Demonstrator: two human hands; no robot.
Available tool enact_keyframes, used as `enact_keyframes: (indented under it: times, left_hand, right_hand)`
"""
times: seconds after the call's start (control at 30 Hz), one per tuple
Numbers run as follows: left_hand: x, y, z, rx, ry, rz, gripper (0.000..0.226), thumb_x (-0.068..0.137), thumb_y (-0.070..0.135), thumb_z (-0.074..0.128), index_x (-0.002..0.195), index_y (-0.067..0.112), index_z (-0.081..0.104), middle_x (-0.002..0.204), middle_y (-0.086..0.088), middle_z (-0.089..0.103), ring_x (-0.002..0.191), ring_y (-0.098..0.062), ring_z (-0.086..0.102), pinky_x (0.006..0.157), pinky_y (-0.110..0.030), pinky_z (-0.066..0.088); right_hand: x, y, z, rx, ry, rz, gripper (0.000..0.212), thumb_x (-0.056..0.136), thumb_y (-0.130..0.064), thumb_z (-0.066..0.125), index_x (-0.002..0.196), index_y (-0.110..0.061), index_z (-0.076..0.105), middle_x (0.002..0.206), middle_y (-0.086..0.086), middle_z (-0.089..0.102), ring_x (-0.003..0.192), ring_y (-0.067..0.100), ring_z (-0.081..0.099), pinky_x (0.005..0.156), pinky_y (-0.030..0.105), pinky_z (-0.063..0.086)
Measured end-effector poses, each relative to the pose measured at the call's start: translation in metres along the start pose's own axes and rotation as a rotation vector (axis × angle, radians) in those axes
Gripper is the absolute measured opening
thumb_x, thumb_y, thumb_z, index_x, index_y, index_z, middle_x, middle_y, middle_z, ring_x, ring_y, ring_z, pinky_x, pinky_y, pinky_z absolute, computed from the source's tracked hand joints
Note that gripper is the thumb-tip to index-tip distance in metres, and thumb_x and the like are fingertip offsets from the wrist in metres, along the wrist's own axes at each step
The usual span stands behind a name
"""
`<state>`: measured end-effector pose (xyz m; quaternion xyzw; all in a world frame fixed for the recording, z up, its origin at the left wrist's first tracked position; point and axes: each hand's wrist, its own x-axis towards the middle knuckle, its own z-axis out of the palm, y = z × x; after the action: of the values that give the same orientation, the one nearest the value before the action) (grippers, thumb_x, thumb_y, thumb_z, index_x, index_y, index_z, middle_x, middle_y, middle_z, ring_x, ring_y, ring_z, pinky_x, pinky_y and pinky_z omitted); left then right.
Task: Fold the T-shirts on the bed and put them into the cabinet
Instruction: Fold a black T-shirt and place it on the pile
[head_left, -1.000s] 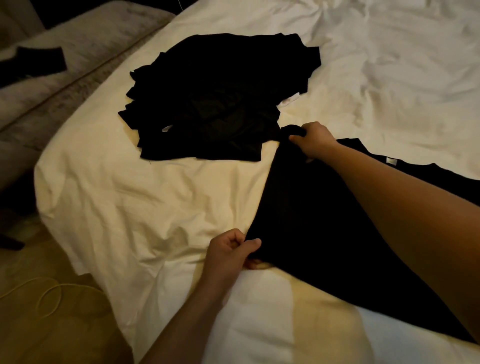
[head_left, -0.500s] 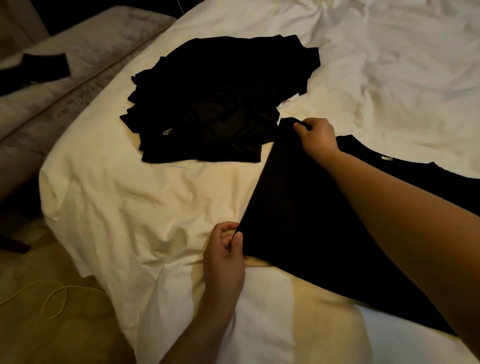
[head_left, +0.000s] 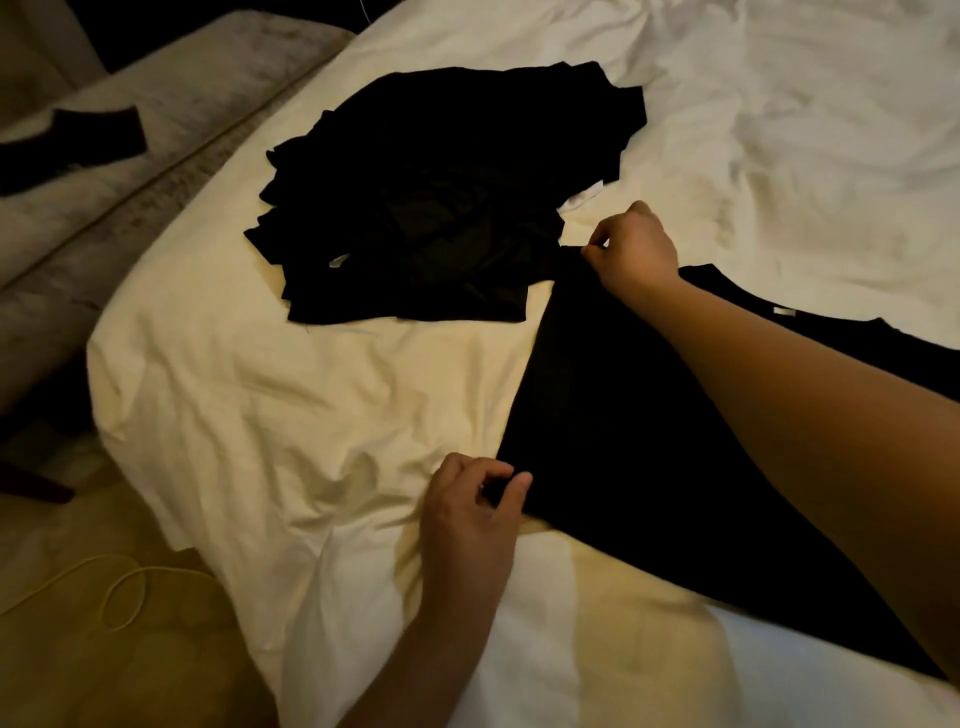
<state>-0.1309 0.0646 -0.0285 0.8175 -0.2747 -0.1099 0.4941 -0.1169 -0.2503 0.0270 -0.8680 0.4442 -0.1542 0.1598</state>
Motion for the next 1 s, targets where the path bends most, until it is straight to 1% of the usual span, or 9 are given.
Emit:
enact_keyframes:
  times: [0.1,0.2,0.33,0.47,0.67,0.73,0.83,0.93,1.0]
  left_hand:
    - [0.003,-0.003,-0.004,-0.134,0.050,-0.098,0.017,0.082,0.012,0.079,0.071,0.018,0.068,0.074,0.005,0.064,0.071,-0.009,0.061,0.068,-0.011,0.044]
    - [0.008,-0.009,-0.008,-0.296,0.063,-0.226,0.014,0.087,0.014,0.076,0.075,0.014,0.069,0.073,-0.001,0.069,0.070,-0.014,0.065,0.070,-0.024,0.051]
    - [0.011,-0.009,-0.010,-0.393,0.011,-0.370,0.027,0.092,0.018,0.070,0.069,0.010,0.059,0.052,0.007,0.054,0.052,-0.007,0.047,0.058,-0.029,0.040]
    - [0.013,-0.008,-0.008,-0.328,-0.046,-0.363,0.031,0.095,0.024,0.066,0.072,0.005,0.056,0.064,-0.018,0.058,0.061,-0.017,0.051,0.063,-0.034,0.044]
    - [0.013,-0.005,-0.010,-0.370,0.039,-0.355,0.022,0.098,0.020,0.060,0.082,0.006,0.057,0.061,-0.006,0.059,0.053,-0.008,0.054,0.056,-0.015,0.045]
    - [0.011,-0.006,-0.009,-0.353,0.023,-0.342,0.018,0.095,0.023,0.065,0.083,0.010,0.063,0.064,0.000,0.064,0.055,-0.006,0.057,0.057,-0.015,0.046]
    - [0.010,-0.006,-0.009,-0.292,-0.033,-0.295,0.017,0.093,0.027,0.069,0.080,0.016,0.068,0.068,0.004,0.069,0.063,-0.007,0.062,0.064,-0.020,0.049]
    - [0.011,-0.004,-0.013,-0.367,0.009,-0.313,0.023,0.097,0.023,0.063,0.077,0.014,0.066,0.058,0.008,0.059,0.055,-0.006,0.052,0.059,-0.020,0.044]
    - [0.013,-0.001,-0.016,-0.496,0.068,-0.390,0.026,0.100,0.021,0.059,0.075,0.012,0.062,0.056,0.005,0.050,0.051,-0.008,0.042,0.051,-0.019,0.038]
  right_hand:
    - [0.002,-0.006,-0.001,0.059,0.040,0.003,0.020,0.094,-0.019,0.060,0.101,-0.004,0.072,0.110,0.015,0.059,0.101,0.031,0.058,0.075,0.036,0.047]
    - [0.009,-0.008,-0.003,0.320,0.024,0.132,0.019,0.096,-0.020,0.061,0.100,-0.003,0.070,0.099,0.011,0.065,0.088,0.028,0.067,0.085,0.041,0.056]
    - [0.011,-0.008,0.003,0.356,-0.002,0.155,0.020,0.098,-0.022,0.059,0.101,-0.005,0.069,0.100,0.011,0.068,0.089,0.028,0.068,0.088,0.040,0.056]
    - [0.006,-0.006,0.010,0.347,-0.076,0.138,0.025,0.099,-0.027,0.059,0.110,-0.007,0.069,0.108,0.012,0.067,0.094,0.028,0.067,0.091,0.041,0.056]
    - [0.000,0.000,0.004,0.341,-0.063,0.109,0.028,0.101,-0.025,0.055,0.119,-0.007,0.066,0.115,0.011,0.066,0.101,0.026,0.064,0.090,0.034,0.052]
    - [-0.002,0.002,0.000,0.299,-0.065,0.116,0.028,0.101,-0.022,0.052,0.118,-0.004,0.066,0.115,0.012,0.066,0.102,0.027,0.063,0.088,0.033,0.049]
    - [-0.007,0.004,-0.003,0.269,-0.130,0.126,0.027,0.102,-0.022,0.052,0.114,-0.003,0.066,0.107,0.014,0.067,0.087,0.030,0.068,0.081,0.036,0.054]
    - [-0.009,0.002,-0.003,0.267,-0.117,0.092,0.026,0.102,-0.025,0.053,0.106,-0.004,0.067,0.097,0.015,0.068,0.072,0.031,0.068,0.073,0.038,0.057]
    - [-0.005,-0.002,-0.004,0.307,-0.061,0.114,0.026,0.103,-0.026,0.052,0.104,-0.004,0.066,0.095,0.014,0.067,0.064,0.027,0.067,0.063,0.031,0.055]
